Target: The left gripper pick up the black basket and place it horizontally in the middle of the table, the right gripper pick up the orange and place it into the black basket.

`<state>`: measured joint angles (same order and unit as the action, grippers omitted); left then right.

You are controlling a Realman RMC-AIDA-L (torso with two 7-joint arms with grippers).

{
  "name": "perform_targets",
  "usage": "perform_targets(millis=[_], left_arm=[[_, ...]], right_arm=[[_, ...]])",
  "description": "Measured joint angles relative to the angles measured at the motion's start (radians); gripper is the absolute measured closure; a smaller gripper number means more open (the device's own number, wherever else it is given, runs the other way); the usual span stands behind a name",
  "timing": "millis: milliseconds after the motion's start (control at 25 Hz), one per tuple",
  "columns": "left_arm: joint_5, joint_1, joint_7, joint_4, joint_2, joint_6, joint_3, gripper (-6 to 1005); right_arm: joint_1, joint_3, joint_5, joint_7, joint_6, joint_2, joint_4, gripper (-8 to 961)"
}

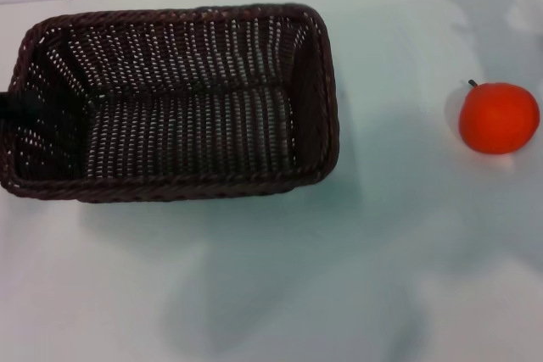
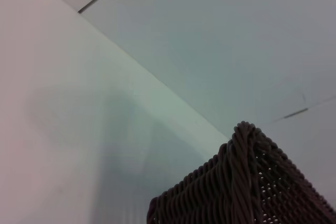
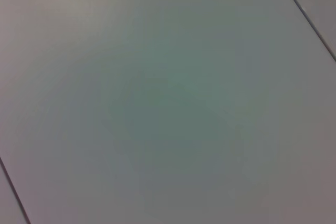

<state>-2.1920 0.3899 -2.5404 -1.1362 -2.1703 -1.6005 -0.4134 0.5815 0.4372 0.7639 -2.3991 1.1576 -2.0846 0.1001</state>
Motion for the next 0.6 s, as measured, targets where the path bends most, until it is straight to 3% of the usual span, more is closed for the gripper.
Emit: perform_targets(millis=[280, 600], left_arm=[[0.043, -0.013, 0.051, 0.117, -0.003, 0.079, -0.020, 825], [0.097, -0.031, 0.064, 0.161, -0.005, 0.167, -0.106, 816]], right_arm=[[0.000, -0.008, -0.001, 0.000, 0.000, 0.000, 0.001, 218], [0.001, -0.011, -0.002, 0.000, 0.000, 0.000, 0.003, 217]])
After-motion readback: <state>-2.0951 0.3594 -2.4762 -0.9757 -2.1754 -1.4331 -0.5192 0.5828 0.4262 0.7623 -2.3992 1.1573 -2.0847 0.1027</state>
